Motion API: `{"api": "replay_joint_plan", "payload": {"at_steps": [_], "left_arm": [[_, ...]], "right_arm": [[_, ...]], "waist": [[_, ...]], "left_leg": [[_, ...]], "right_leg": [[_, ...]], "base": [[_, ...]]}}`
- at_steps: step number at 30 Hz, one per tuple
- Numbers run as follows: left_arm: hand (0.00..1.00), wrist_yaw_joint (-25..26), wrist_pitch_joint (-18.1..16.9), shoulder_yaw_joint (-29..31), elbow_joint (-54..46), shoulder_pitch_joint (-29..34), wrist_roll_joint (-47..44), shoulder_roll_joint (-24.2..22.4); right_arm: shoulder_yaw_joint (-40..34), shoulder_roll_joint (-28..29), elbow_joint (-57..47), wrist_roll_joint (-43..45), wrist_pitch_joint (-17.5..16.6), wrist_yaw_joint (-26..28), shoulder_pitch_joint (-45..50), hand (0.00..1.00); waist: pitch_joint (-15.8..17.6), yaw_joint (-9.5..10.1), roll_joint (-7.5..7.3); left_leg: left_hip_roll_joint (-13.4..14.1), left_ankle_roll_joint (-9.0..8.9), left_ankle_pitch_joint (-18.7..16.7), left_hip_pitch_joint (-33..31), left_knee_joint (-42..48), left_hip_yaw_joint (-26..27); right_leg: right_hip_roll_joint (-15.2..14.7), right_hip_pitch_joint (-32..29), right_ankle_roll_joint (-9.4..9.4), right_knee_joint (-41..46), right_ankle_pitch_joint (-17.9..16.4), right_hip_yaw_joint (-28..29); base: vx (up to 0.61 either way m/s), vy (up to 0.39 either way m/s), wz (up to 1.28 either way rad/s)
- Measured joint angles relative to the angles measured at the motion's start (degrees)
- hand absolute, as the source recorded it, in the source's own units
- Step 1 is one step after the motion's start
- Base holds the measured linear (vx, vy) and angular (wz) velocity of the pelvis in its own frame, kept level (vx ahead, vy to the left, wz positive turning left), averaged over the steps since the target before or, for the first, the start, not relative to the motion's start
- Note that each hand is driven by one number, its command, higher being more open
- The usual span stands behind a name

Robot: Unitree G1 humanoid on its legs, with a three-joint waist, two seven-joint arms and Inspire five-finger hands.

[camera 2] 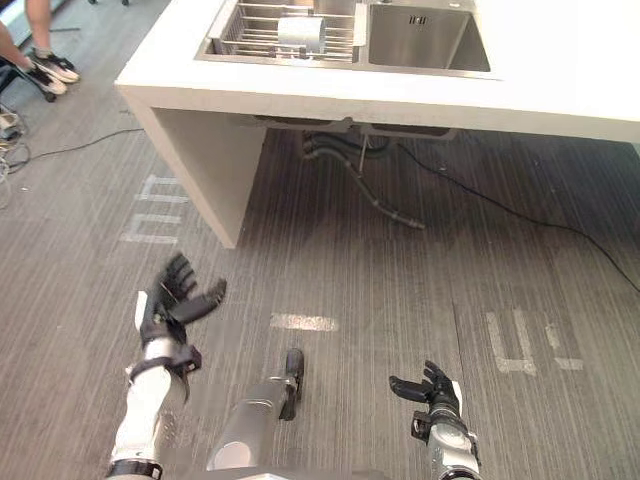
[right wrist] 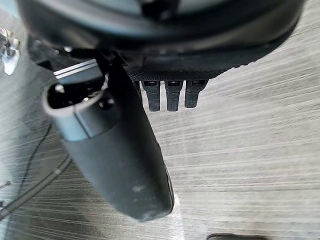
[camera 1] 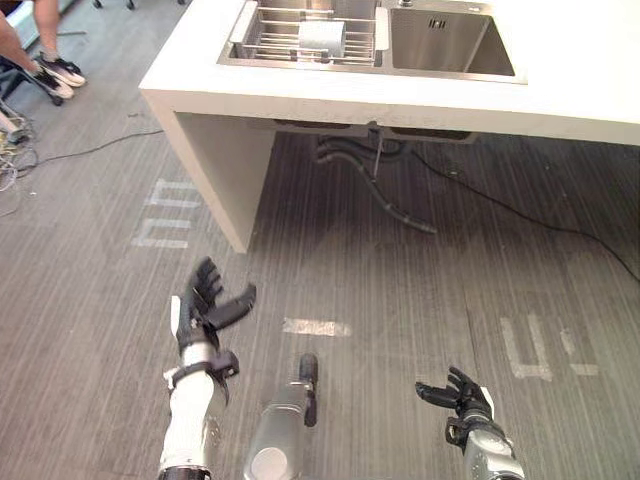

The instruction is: Walk over to the sink, pick up the cup, carry it to the dishwasher, place the cup inside the dishwasher, then close the dishwasher door

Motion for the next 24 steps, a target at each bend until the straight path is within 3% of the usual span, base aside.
{"api": "replay_joint_plan", "payload": {"at_steps": [1, 2, 3, 4, 5, 6, 7, 9, 11, 12, 13, 14, 15, 17, 18, 19, 20, 21, 22, 24], "left_arm": [[0.90, 0.3, 0.0, -0.4, -1.9, -0.1, 1.0, 0.4], [0.90, 0.9, 0.0, -0.6, -5.3, -0.3, 3.8, 1.4], [0.90, 1.6, 0.0, -0.6, -7.9, -1.0, 6.3, 2.6], [0.90, 2.1, 0.0, -0.6, -9.3, -1.3, 7.6, 3.1], [0.90, 3.3, 0.0, -0.6, -12.3, -1.8, 9.4, 3.7], [0.90, 4.4, -0.2, -0.7, -15.9, -1.8, 10.6, 4.0], [0.90, 5.0, -0.4, -0.8, -17.9, -1.9, 11.6, 4.2], [0.90, 6.6, -2.8, -1.2, -20.8, -3.6, 15.4, 6.4], [0.90, 7.0, -2.8, -1.5, -20.8, -4.9, 16.4, 7.6], [0.90, 7.6, -2.9, -1.6, -20.0, -6.6, 17.6, 10.1], [0.90, 7.5, -3.2, -1.7, -16.8, -9.1, 19.4, 13.4], [0.90, 7.4, -3.1, -1.7, -16.1, -9.5, 19.9, 14.1], [0.90, 7.1, -2.8, -1.8, -14.7, -9.9, 20.2, 15.8], [0.90, 4.9, -2.6, -3.0, -14.3, -11.3, 20.2, 19.7], [0.90, 3.1, -2.6, -5.4, -14.3, -13.0, 20.2, 21.1], [0.90, 1.4, -2.6, -6.9, -14.7, -14.3, 20.1, 22.4], [0.90, 0.6, -2.7, -7.3, -15.0, -14.7, 19.9, 23.3], [0.90, -0.5, -3.1, -8.0, -15.8, -15.9, 19.9, 25.7], [0.90, -0.9, -3.4, -8.4, -16.2, -16.8, 19.9, 26.8], [0.90, -2.6, -4.4, -10.1, -16.0, -19.7, 19.9, 29.4]], "right_arm": [[-0.1, 0.3, 0.0, -0.1, 0.1, 0.1, 0.3, 0.90], [0.0, 1.0, 0.0, -1.1, 0.1, 0.5, 1.0, 0.90], [0.3, 1.6, -0.3, -1.6, 0.1, 0.8, 1.4, 0.90], [0.6, 2.0, -0.7, -1.8, 0.2, 1.1, 1.7, 0.90], [1.8, 2.8, -2.3, -2.2, 0.2, 1.7, 2.6, 0.90], [3.0, 3.5, -4.1, -2.3, 0.2, 2.3, 3.5, 0.90], [3.3, 4.0, -5.3, -2.3, 0.1, 2.6, 4.2, 0.90], [4.9, 5.0, -6.5, -2.4, -0.8, 3.7, 5.2, 0.90], [4.9, 5.0, -6.5, -2.6, -0.9, 4.0, 5.7, 0.90], [4.9, 4.8, -6.4, -2.6, -0.9, 4.2, 6.2, 0.90], [5.0, 4.1, -4.7, -2.6, -0.9, 4.4, 6.1, 0.90], [5.1, 3.9, -4.3, -2.6, -0.8, 4.4, 6.2, 0.90], [5.5, 2.6, -3.0, -2.7, -0.4, 4.6, 5.9, 0.90], [5.5, 2.2, -3.0, -3.0, 0.0, 5.4, 6.1, 0.90], [5.8, 1.8, -3.7, -3.2, 0.2, 6.0, 7.2, 0.90], [6.8, 1.4, -5.5, -3.2, 0.2, 6.4, 8.3, 0.90], [7.4, 1.2, -6.9, -3.2, 0.2, 6.5, 8.6, 0.90], [7.8, 1.1, -9.4, -3.2, 0.1, 6.4, 9.0, 0.90], [7.8, 1.0, -10.5, -3.2, -0.1, 6.4, 9.1, 0.90], [7.4, 0.3, -11.0, -3.1, -1.2, 6.4, 7.3, 0.90]], "waist": [[0.1, -0.04, -0.16], [0.0, -0.71, -0.55], [0.0, -1.64, -0.57], [0.0, -1.95, -0.56], [0.0, -2.44, -0.53], [-0.3, -2.51, -0.07], [-0.5, -2.61, 0.31], [-1.6, -2.68, -1.09], [-2.0, -3.42, -1.00], [-2.6, -4.46, -1.47], [-3.0, -5.44, -1.90], [-3.1, -5.50, -1.78], [-3.8, -4.78, 0.71], [-4.3, -5.20, 1.65], [-4.1, -5.47, 2.52], [-4.2, -5.36, 2.98], [-4.3, -4.88, 3.06], [-4.6, -4.73, 3.12], [-4.6, -4.53, 2.99], [-4.8, -3.27, 2.57]], "left_leg": [[-0.3, 0.11, -1.8, 1.1, 1.6, -0.1], [-1.1, 0.44, -5.5, 3.8, 3.7, -0.9], [-1.6, 0.43, -8.2, 7.2, 5.0, -1.9], [-1.6, 0.43, -9.0, 9.2, 5.1, -2.2], [-1.3, 0.31, -9.3, 13.0, 4.6, -3.0], [0.0, -0.06, -11.0, 17.0, 2.8, -4.0], [0.7, -0.44, -13.0, 19.2, 1.5, -4.8], [1.2, -1.38, -15.2, 24.5, -1.8, -6.2], [1.6, -2.13, -16.2, 26.8, -3.0, -7.9], [1.6, -3.09, -16.8, 28.2, -4.2, -9.0], [1.8, -4.52, -17.7, 30.6, -5.0, -10.6], [1.9, -4.72, -17.8, 31.1, -5.0, -11.2], [4.5, -6.09, -17.5, 32.2, -4.6, -11.4], [6.5, -9.23, -15.3, 32.4, -1.6, -12.5], [7.9, -11.27, -13.3, 30.8, 6.4, -13.1], [9.1, -10.31, -7.9, 26.9, 19.3, -12.8], [10.6, -9.68, -8.0, 24.6, 25.2, -11.9], [12.5, -8.57, -10.8, 20.4, 32.5, -9.8], [13.0, -8.43, -12.5, 18.1, 34.0, -8.9], [13.2, -7.30, -16.0, 11.4, 28.5, -7.0]], "right_leg": [[-0.5, -2.1, 2.45, 6.9, 1.4, 0.6], [-1.5, -7.3, 9.26, 22.6, 5.1, 2.6], [-2.9, -12.1, 9.82, 35.8, 5.5, 2.8], [-3.7, -14.3, 8.99, 40.3, 5.1, 2.2], [-5.1, -18.0, 6.96, 43.7, 4.2, 0.6], [-5.2, -21.6, 4.90, 42.9, 3.0, -1.1], [-5.0, -23.4, 4.03, 41.6, 2.5, -2.3], [-4.6, -29.8, 2.56, 31.5, 1.4, -3.6], [-3.6, -31.3, 2.63, 21.4, 1.9, -3.2], [-2.7, -31.9, 3.25, 6.9, 4.8, -1.3], [-2.2, -31.2, 2.65, 0.9, 14.7, -0.4], [-1.9, -30.8, 1.80, 0.7, 16.7, -0.3], [-0.1, -30.1, -0.04, 2.4, 15.5, -1.3], [0.8, -27.9, -1.74, 4.2, 11.9, -4.1], [2.5, -23.9, -2.65, 2.8, 11.2, -6.0], [4.4, -18.7, -3.74, -0.8, 10.6, -6.2], [5.4, -16.0, -4.32, -2.8, 10.2, -5.3], [6.9, -11.7, -4.49, -6.7, 10.1, -4.3], [7.3, -10.2, -4.55, -8.2, 10.0, -3.6], [6.5, -7.4, -4.63, -10.8, 10.0, -1.1]], "base": [[0.59, 0.169, 0.17], [0.57, 0.137, 0.33], [0.56, 0.119, 0.34], [0.53, 0.090, 0.35], [0.51, 0.053, 0.16], [0.60, 0.036, 0.14], [0.59, -0.015, 0.11], [0.55, -0.105, 0.28], [0.41, -0.154, 0.54], [0.64, -0.286, 1.07], [0.53, -0.243, 0.98], [0.58, -0.267, 0.48], [0.47, -0.202, 0.08], [0.70, -0.339, 0.33], [0.66, -0.350, 0.44], [0.52, -0.252, 0.18], [0.49, -0.193, -0.15], [0.37, -0.122, -0.29], [0.42, -0.121, -0.50], [0.36, -0.046, -0.58]]}}
